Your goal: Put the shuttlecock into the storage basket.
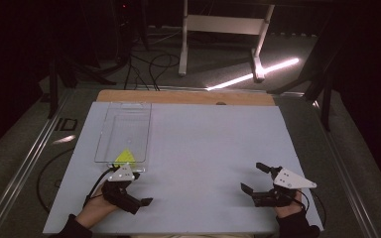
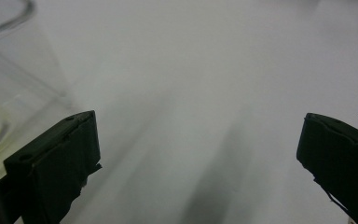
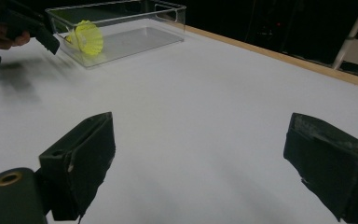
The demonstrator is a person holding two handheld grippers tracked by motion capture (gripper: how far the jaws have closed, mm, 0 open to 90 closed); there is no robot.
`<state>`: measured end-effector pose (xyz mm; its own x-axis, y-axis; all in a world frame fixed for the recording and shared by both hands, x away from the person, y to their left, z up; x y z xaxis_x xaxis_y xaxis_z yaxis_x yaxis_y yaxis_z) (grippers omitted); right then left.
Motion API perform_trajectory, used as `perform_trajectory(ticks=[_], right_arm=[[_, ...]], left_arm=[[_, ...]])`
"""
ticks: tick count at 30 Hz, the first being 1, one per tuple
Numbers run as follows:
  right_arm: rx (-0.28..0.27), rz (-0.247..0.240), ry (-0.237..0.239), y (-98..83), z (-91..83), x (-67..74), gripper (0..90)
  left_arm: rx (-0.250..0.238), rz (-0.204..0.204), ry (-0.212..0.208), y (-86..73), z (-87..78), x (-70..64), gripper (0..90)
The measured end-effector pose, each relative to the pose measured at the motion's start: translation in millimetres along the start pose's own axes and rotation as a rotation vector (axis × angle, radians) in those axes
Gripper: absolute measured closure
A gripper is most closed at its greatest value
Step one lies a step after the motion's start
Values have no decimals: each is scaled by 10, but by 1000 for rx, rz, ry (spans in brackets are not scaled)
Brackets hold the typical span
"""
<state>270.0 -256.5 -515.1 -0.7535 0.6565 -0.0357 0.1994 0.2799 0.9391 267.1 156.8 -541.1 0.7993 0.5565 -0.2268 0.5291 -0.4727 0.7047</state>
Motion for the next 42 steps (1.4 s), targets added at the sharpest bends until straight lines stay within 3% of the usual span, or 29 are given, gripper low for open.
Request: perform_trajectory(ticks=[13,19,24,27,32,38,40,42], right_arm=[[11,16,-2,-28,3,-26,89],[13,16,-1,-33,4,-29,89],[16,17,5,-37,15,-25,89],[14,14,8,-36,19,-20,89],[18,19,17,-41,24,-17,89],[21,17,24,-44,33,-13,89],[24,14,24,-45,35,-13,89],[24,14,25,-46,35,-13,89]], left_arm=[[-89,-90,60,-165,-105,143,0],[-122,-79,104,-151,-83,120,0],[-145,-87,98,-134,-59,107,0],[-168,-82,118,-118,-59,104,0],[-173,-46,154,-95,-4,78,1],[-167,-54,157,-102,24,92,0],[-175,-49,185,-94,13,93,0],[-175,-49,185,-94,13,93,1]])
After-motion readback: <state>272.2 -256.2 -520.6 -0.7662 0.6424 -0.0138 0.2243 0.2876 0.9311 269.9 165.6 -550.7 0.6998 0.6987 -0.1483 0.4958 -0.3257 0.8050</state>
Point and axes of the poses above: each handheld gripper's, and its own axes: z roughly forward along the jaws, y roughly out of its top, x roughly to its left, the point moved 5 cm from there along z, roughly forward along the jaws, and after that the axes turned 3 degrees about -z, right-handed, at the moved point
